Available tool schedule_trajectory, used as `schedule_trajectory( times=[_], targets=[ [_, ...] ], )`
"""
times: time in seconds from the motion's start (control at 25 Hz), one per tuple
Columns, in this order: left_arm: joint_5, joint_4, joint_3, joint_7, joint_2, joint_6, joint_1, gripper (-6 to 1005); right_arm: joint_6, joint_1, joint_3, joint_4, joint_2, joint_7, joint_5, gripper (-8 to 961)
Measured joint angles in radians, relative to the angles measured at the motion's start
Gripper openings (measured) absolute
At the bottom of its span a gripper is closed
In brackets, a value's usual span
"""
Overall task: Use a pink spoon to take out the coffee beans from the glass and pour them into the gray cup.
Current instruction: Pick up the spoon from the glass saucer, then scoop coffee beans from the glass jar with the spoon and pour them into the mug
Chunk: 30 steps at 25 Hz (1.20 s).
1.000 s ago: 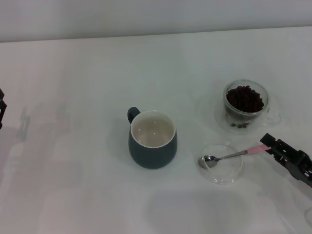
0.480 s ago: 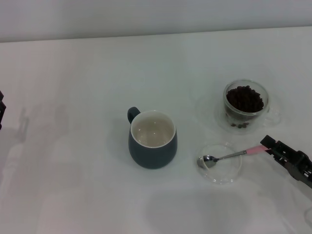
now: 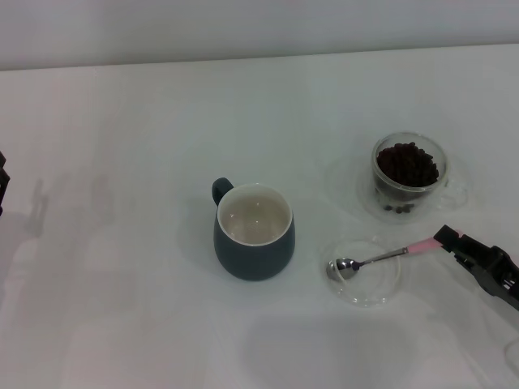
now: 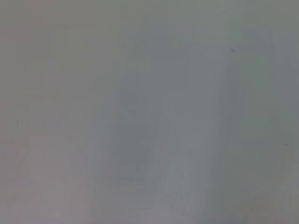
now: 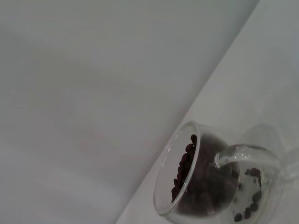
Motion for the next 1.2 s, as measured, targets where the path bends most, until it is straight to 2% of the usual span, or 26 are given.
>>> schedule_trajectory(
  times=[0.08,0.52,0.96,1.2],
  targets=[
    [0.0,0.0,0.0,0.0,0.0,0.0,0.0,539,0.0,0.0,0.001,0.0,0.0,-0.001,0.003,160],
    [0.0,0.002,0.0,0.0,-0.002,0.001,0.001,540,0.051,0.003,0.003,-0.057,-0.001,0.001,0.005,141],
    [0.0,0.003,0.0,0.0,-0.002,0.002,0.002,540,0.141,0.003,0.018,-0.178,-0.032,0.1,0.044,142],
    [0.0,0.003,0.0,0.0,-0.004,0.003,0.002,540,0.115,0.019,0.034,-0.307,-0.047,0.122,0.043,141]
  ],
)
